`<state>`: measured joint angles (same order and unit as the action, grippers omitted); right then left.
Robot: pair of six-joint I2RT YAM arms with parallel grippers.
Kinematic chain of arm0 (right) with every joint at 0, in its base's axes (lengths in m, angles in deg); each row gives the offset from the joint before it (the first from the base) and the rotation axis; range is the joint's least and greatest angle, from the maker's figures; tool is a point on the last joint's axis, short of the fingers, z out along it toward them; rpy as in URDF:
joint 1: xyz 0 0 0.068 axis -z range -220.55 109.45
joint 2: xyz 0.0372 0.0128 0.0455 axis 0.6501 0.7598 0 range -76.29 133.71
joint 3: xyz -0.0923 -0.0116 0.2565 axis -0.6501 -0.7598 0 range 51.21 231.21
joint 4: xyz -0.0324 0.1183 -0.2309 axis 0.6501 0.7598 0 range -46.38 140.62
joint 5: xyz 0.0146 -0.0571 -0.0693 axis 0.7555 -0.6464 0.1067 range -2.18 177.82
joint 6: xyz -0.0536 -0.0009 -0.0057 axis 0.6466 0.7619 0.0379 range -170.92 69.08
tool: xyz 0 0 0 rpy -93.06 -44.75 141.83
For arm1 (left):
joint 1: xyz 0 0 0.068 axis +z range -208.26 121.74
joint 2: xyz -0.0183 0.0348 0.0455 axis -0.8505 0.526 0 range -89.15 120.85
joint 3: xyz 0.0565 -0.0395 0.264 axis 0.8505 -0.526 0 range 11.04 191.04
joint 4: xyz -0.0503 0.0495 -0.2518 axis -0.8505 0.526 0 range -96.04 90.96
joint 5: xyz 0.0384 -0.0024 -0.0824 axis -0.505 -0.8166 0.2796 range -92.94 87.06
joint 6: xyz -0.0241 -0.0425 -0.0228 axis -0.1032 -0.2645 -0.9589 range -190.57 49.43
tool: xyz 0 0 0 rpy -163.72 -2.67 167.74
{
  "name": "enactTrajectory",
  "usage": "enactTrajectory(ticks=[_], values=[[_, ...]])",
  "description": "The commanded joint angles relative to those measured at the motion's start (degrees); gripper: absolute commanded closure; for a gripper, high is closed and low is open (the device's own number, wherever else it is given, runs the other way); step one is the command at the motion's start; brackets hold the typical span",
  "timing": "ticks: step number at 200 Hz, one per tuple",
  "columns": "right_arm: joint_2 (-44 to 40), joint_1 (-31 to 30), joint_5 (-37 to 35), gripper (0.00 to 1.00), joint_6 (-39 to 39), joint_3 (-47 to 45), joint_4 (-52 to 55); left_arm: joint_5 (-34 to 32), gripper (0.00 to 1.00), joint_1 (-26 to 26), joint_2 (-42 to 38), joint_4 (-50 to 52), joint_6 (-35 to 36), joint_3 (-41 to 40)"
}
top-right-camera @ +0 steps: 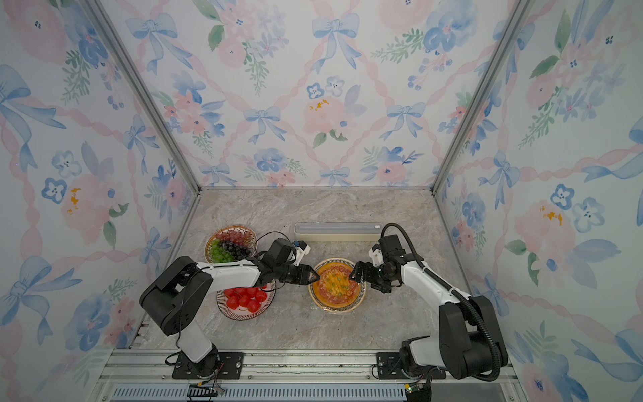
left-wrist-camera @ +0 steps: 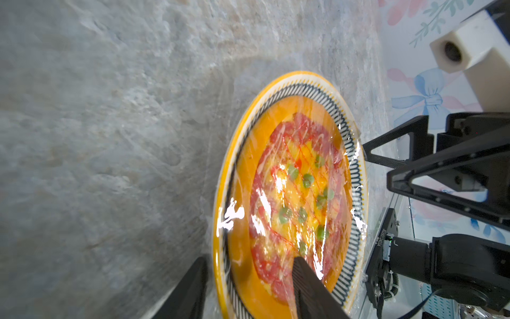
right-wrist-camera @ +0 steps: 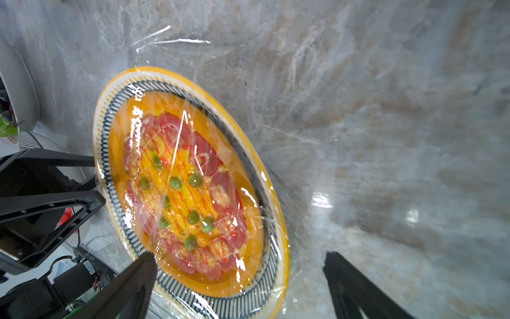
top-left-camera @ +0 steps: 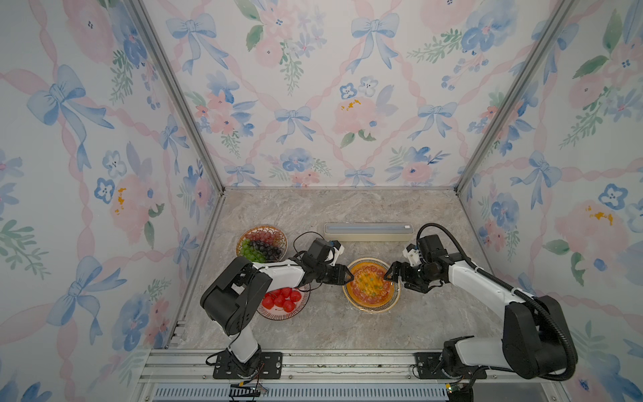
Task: Wrap the plate with plastic wrap
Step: Cover the plate with plastic wrap.
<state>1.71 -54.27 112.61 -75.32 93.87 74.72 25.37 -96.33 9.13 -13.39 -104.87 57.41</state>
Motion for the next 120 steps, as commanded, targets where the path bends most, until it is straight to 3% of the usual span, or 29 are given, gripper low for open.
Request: enactTrajectory(ticks=[1,67,120], values=[[2.5,-1.6,-0.4,0.03,0.2,1.9,-1.5,1.7,0.47,-0.8,1.0,0.6,0.6,0.9],[7.4,-7.0,5.7,0.03,-7.8,0.3,-14.7,3.4,0.45,-1.3,2.7,0.4,1.1,5.0],[5.7,0.8,8.4,0.03,-7.7,-7.1,-17.0,1.8,0.41,1.6,7.4,0.5,3.1,10.6]])
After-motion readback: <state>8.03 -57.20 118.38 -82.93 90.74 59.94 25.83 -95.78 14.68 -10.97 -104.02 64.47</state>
